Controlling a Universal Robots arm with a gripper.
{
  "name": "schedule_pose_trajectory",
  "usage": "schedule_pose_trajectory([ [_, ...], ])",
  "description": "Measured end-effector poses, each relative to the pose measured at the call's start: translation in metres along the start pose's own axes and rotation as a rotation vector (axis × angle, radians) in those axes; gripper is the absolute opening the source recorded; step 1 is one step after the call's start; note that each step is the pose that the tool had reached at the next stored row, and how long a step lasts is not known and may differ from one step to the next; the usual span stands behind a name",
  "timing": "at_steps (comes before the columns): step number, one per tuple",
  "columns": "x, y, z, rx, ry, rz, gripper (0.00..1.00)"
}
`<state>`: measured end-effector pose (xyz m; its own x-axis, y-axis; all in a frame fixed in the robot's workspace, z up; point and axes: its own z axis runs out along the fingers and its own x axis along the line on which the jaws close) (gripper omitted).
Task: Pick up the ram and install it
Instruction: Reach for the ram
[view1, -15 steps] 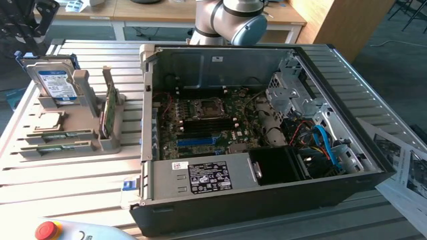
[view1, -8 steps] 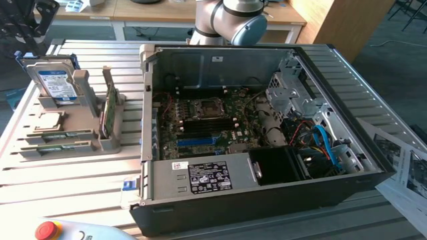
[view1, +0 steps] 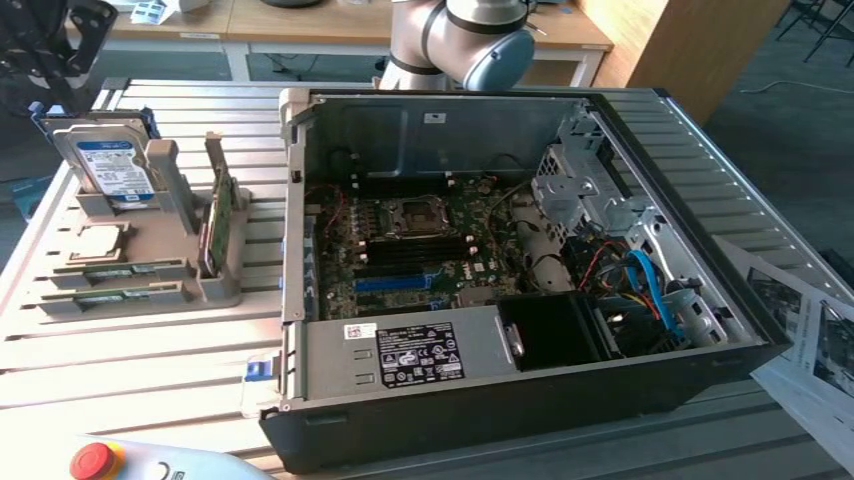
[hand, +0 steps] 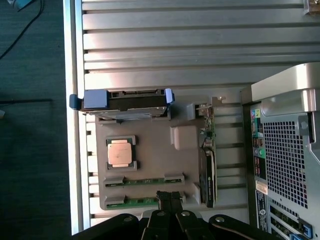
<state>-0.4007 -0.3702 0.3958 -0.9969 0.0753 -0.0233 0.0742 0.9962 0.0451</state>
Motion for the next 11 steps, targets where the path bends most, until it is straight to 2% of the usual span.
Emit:
schedule_pose_trajectory([
  [8, -0.001, -0.011, -0.0005, 0.0, 0.0, 0.0, 0.1],
  [11, -0.001, -0.0127, -0.0006, 0.0, 0.0, 0.0, 0.1],
])
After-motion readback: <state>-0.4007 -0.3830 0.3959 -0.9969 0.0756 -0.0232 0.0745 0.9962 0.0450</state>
